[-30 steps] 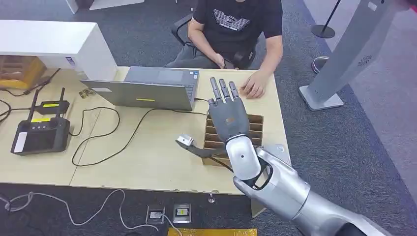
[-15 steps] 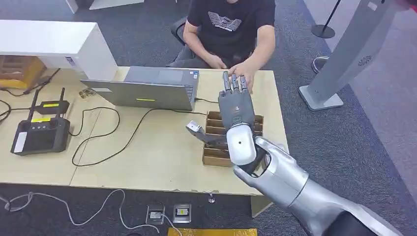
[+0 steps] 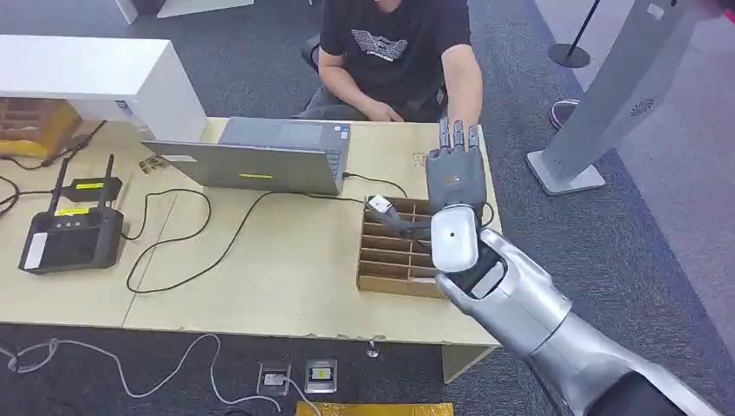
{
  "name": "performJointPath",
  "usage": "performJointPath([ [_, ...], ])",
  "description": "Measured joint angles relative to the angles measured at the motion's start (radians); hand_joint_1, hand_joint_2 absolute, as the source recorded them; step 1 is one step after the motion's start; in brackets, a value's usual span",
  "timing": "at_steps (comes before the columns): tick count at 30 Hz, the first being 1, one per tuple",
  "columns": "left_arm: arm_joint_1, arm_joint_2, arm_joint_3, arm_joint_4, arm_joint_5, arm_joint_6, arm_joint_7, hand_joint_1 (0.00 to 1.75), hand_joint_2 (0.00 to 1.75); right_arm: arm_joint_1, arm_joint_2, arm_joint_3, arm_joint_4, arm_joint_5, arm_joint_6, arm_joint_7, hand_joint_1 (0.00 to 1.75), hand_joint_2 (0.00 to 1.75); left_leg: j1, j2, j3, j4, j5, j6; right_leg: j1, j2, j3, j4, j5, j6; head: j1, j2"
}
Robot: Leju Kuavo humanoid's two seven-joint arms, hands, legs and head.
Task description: Pass the card to the sensor for recognition and then transmit it.
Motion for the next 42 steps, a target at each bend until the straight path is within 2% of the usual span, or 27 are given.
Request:
performJointPath([
  [4, -0.007, -0.004, 0.001, 0.002, -0.018, -0.006, -0.002, 0.00, 0.00, 0.017, -0.012, -0.027, -0.014, 0.016, -0.017, 0.000, 1.75, 1.75, 0.000, 0.000, 0.000, 0.000, 0.000, 0.000, 0.000, 0.001, 0.000, 0.000, 0.000, 0.000, 0.000, 0.000],
  [5, -0.008, -0.006, 0.001, 0.002, -0.020, -0.006, -0.003, 0.00, 0.00, 0.023, -0.015, -0.035, -0.017, 0.021, -0.022, 0.000, 1.61, 1.75, 0.000, 0.000, 0.000, 0.000, 0.000, 0.000, 0.000, 0.000, 0.000, 0.000, 0.000, 0.000, 0.000, 0.000],
  [6, -0.008, -0.007, 0.001, 0.002, -0.021, -0.006, -0.003, 0.00, 0.00, 0.029, -0.017, -0.042, -0.019, 0.023, -0.024, 0.000, 0.00, 1.75, 0.000, 0.000, 0.000, 0.000, 0.000, 0.000, 0.000, 0.000, 0.000, 0.000, 0.000, 0.000, 0.000, 0.000],
  [9, -0.008, -0.011, 0.001, 0.004, -0.029, -0.006, -0.004, 0.00, 0.00, 0.041, -0.025, -0.055, -0.022, 0.023, -0.025, 0.000, 0.00, 1.75, 0.000, 0.000, 0.000, 0.000, 0.000, 0.000, 0.000, 0.001, 0.000, 0.000, 0.000, 0.000, 0.000, 0.000],
  [10, -0.009, -0.013, 0.001, 0.005, -0.033, -0.006, -0.004, 0.00, 0.00, 0.045, -0.027, -0.061, -0.023, 0.024, -0.023, 0.000, 0.00, 0.00, 0.000, 0.000, 0.000, 0.000, 0.000, 0.000, 0.000, 0.001, 0.000, 0.000, 0.000, 0.000, 0.000, 0.000],
  [22, -0.012, -0.020, 0.028, 0.023, -0.069, -0.005, -0.003, 0.00, 0.00, 0.066, -0.067, -0.082, -0.055, -0.004, -0.029, 0.000, 0.00, 0.00, 0.000, 0.000, 0.000, 0.000, 0.000, 0.000, 0.000, 0.001, 0.000, 0.000, 0.001, 0.000, 0.000, 0.000],
  [25, -0.008, -0.021, 0.036, 0.027, -0.070, 0.001, -0.004, 0.00, 0.00, 0.072, -0.089, -0.103, -0.077, 0.045, -0.037, 0.000, 0.00, 0.00, 0.000, 0.000, 0.000, 0.000, 0.000, 0.000, 0.000, 0.000, 0.000, 0.000, 0.001, 0.000, 0.000, 0.000],
  [28, -0.001, -0.021, 0.045, 0.032, -0.073, 0.006, -0.003, 0.00, 0.00, 0.087, -0.126, -0.149, -0.124, 0.087, -0.007, 0.000, 0.00, 0.00, 0.000, 0.000, 0.000, 0.000, 0.000, 0.000, 0.000, 0.000, 0.000, 0.000, 0.001, 0.000, 0.000, 0.000],
  [33, 0.007, -0.021, 0.055, 0.041, -0.079, 0.017, -0.003, 0.00, 0.00, 0.157, -0.224, -0.286, -0.242, 0.127, 0.055, 0.001, 0.00, 0.00, 0.000, -0.001, 0.000, 0.001, 0.000, 0.000, 0.000, -0.002, 0.000, -0.001, 0.001, 0.000, 0.000, 0.000],
  [38, 0.018, -0.019, 0.071, 0.051, -0.074, 0.027, -0.003, 0.00, 0.00, 0.214, -0.308, -0.416, -0.346, 0.131, 0.071, 0.001, 0.00, 0.00, -0.001, 0.002, 0.000, 0.001, 0.000, 0.000, -0.001, 0.001, -0.001, -0.001, 0.001, 0.000, 0.000, 0.000],
  [40, 0.023, -0.019, 0.078, 0.053, -0.065, 0.053, -0.003, 0.00, 0.00, 0.250, -0.349, -0.476, -0.392, 0.131, 0.072, 0.001, 0.00, 0.00, 0.000, 0.000, 0.001, 0.002, -0.001, 0.001, -0.001, -0.001, 0.000, -0.001, 0.001, 0.001, -0.001, 0.000],
  [42, 0.041, -0.018, 0.084, 0.053, -0.055, 0.089, -0.003, 0.00, 0.00, 0.318, -0.401, -0.574, -0.436, 0.132, 0.055, 0.002, 0.00, 0.00, 0.000, -0.006, 0.001, 0.001, -0.001, 0.001, -0.001, -0.008, 0.002, -0.001, 0.000, 0.001, 0.000, 0.000],
])
